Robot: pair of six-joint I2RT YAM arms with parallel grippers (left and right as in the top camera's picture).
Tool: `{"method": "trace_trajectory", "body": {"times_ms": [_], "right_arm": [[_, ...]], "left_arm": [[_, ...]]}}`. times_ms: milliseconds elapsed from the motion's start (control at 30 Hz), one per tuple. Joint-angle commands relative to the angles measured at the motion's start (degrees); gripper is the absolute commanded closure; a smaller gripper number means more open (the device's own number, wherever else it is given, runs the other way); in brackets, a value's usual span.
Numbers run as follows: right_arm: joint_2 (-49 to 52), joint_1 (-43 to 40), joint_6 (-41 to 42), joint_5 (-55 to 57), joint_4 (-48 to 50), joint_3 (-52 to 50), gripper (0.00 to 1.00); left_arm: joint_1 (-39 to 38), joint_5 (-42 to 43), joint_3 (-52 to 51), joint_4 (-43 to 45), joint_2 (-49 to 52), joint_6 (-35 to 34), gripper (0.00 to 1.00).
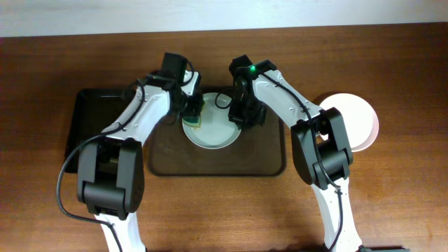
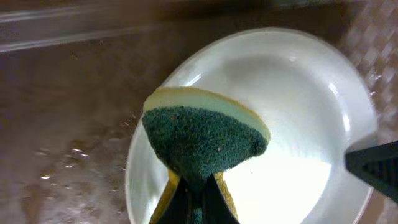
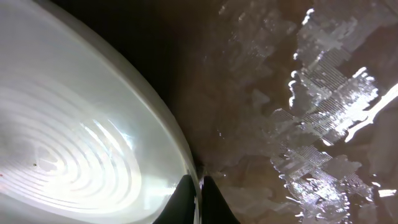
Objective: Clean dirty plates on tray and stack at the side
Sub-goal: 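Scrub the held plate with the sponge in the left gripper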
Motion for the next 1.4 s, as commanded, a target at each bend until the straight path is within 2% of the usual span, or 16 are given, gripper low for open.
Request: {"method": "trace_trajectory", "body": {"times_ms": [0, 100, 167, 300, 500, 633, 700, 833, 933, 1000, 1100, 1133, 1233, 1367], "right_arm": [[1.38, 0.59, 0.24, 3.76, 0.44, -0.55, 0.96], [1.38, 0.59, -0.24, 3.72, 0.42, -0.55, 0.96], [1.38, 0.59, -0.63, 3.74, 0.35, -0.55, 0.96], [1.38, 0.59, -0.83, 3.74, 0.37, -0.55, 0.96], [1.38, 0.59, -1.4, 3.78, 0.42, -0.55, 0.96], [1.38, 0.59, -1.7, 3.76, 0.44, -0.55, 0.96], [1.38, 0.59, -1.7, 3.76, 0.44, -0.55, 0.96], [1.38, 0.59, -2.14, 3.76, 0.66, -0.55, 0.96], [1.38, 0.59, -2.32, 3.76, 0.63, -0.55, 0.96], [1.38, 0.59, -2.34, 3.76, 0.68, -0.55, 0.96], [1.38, 0.59, -2.34, 3.76, 0.81, -0.55, 0.96], [1.38, 0.59, -2.34, 3.76, 0.79, -0.55, 0.96], [1.38, 0.59, -2.34, 3.76, 0.81, -0.55, 0.96], [1.38, 0.59, -2.34, 3.76, 1.27, -0.55, 0.96]], "left_arm": [[-0.28, 2.93, -2.6, 1.81, 0.5, -0.37, 0.99], [-0.33, 3.93, -2.6, 1.25, 1.2, -3.08, 0.99], [-0.35, 4.0, -2.6, -0.09, 1.92, -7.74, 0.99], [-0.39, 3.69, -2.6, 1.95, 4.7, -7.78, 0.99], [-0.39, 3.5, -2.6, 21.18, 5.73, -7.56, 0.99], [-0.68, 3.5, -2.6, 25.62, 5.73, -7.28, 0.99], [-0.83, 3.5, -2.6, 21.9, 5.73, -5.01, 0.99], [-0.37, 3.5, -2.6, 7.32, 5.73, 0.5, 0.99], [-0.35, 5.66, -1.84, -2.43, 5.73, 0.79, 0.99], [0.15, 9.51, 1.36, -9.18, 5.73, 2.1, 0.99], [0.94, 20.65, 7.15, -12.76, 5.73, 8.11, 0.99], [1.2, 21.7, 9.22, -12.66, 5.73, 8.09, 0.99], [2.82, 19.96, 11.87, -10.86, 5.73, 7.23, 0.99], [3.5, 5.01, 11.76, -8.79, 7.61, 6.56, 0.99]]}}
